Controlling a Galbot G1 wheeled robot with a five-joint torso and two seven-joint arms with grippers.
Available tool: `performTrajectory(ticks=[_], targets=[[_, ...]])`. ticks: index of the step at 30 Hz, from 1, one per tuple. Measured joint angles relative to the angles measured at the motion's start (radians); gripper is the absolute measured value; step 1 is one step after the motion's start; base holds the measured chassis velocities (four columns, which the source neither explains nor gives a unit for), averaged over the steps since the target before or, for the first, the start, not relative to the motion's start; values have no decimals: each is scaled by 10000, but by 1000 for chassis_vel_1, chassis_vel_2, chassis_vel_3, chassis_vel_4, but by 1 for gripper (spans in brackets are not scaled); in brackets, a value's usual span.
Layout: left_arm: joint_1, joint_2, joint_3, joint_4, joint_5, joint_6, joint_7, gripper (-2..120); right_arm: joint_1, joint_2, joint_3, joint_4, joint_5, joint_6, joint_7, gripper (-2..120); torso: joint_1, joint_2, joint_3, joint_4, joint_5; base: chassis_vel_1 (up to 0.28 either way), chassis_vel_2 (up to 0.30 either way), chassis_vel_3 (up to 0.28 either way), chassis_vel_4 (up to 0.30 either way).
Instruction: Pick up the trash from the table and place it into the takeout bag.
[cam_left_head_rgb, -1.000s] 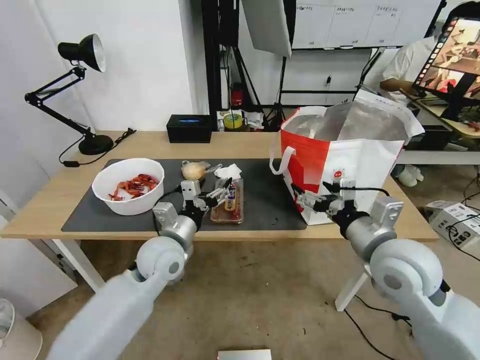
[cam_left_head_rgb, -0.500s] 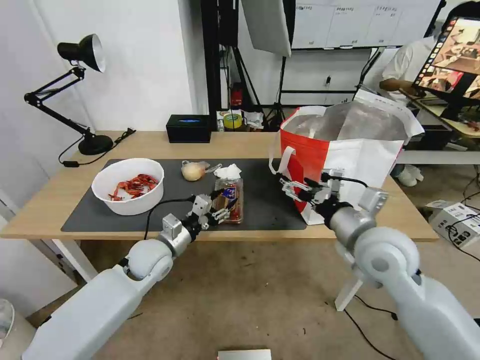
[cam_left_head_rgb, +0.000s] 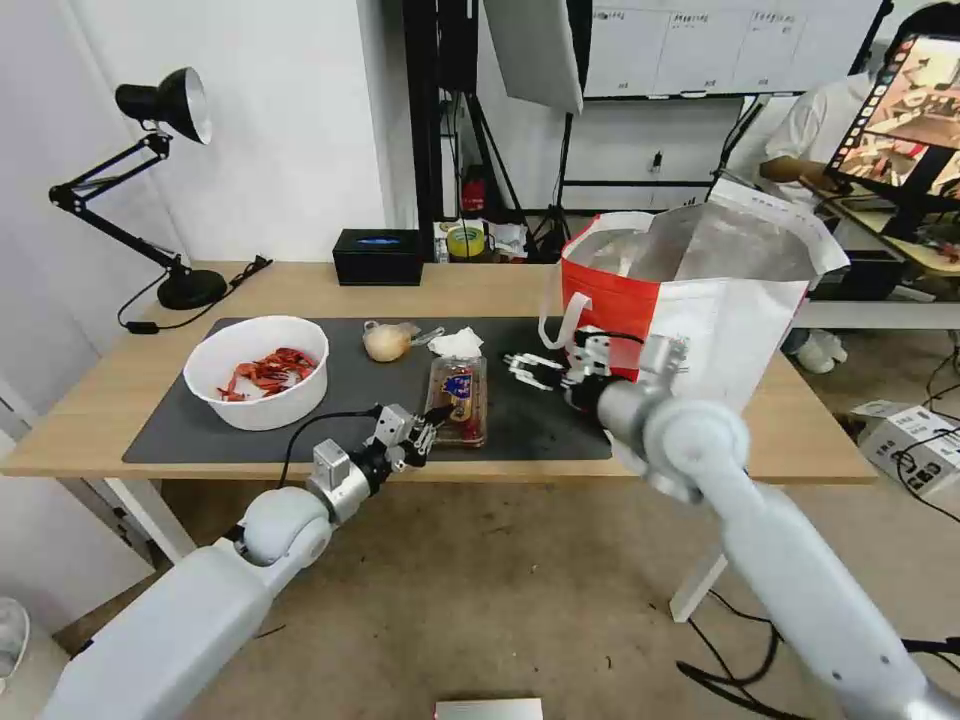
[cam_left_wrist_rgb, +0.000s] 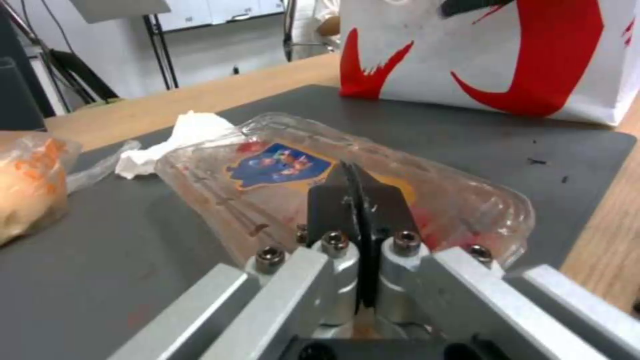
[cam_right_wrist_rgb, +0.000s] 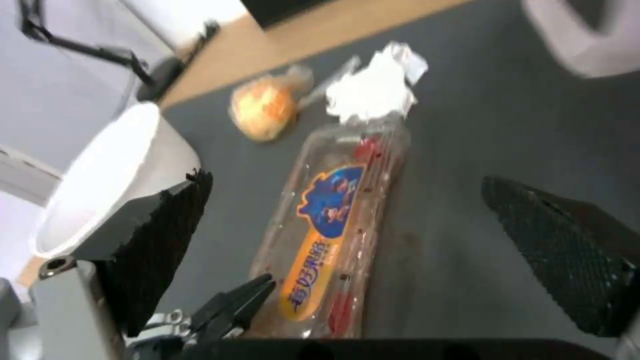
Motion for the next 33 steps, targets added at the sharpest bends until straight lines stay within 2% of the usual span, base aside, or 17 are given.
performTrajectory(ticks=[4,10,13,19,24,33], targets=[[82,-2,-41,1,-19,-48,85,0,663,352,-468,-739,337,-401,636,100,0,0,0,-1,1,0,0,0,0],[100,-26,-51,1,-24,-76,108,0,1116,735,-774,-1447,734,-443,1141,100,0,0,1,-1,1,0,0,0,0],[124,-15,-53,1,-26,-99,131,0,1371,1015,-938,-1952,1207,-443,1832,100,0,0,0,-1,1,0,0,0,0],[215,23,-65,-5,-9,-187,236,0,1448,1122,-1039,-2097,1452,-439,1975,100,-1,0,-1,-1,1,0,0,0,0],[212,15,-63,-12,3,-250,331,0,1472,1199,-1141,-2144,2226,-431,2505,100,-1,0,0,-1,2,0,0,0,0],[212,35,-53,-30,0,-305,338,0,1446,1378,-1277,-2261,2515,-422,2622,100,-1,0,-1,-1,2,0,0,0,0]])
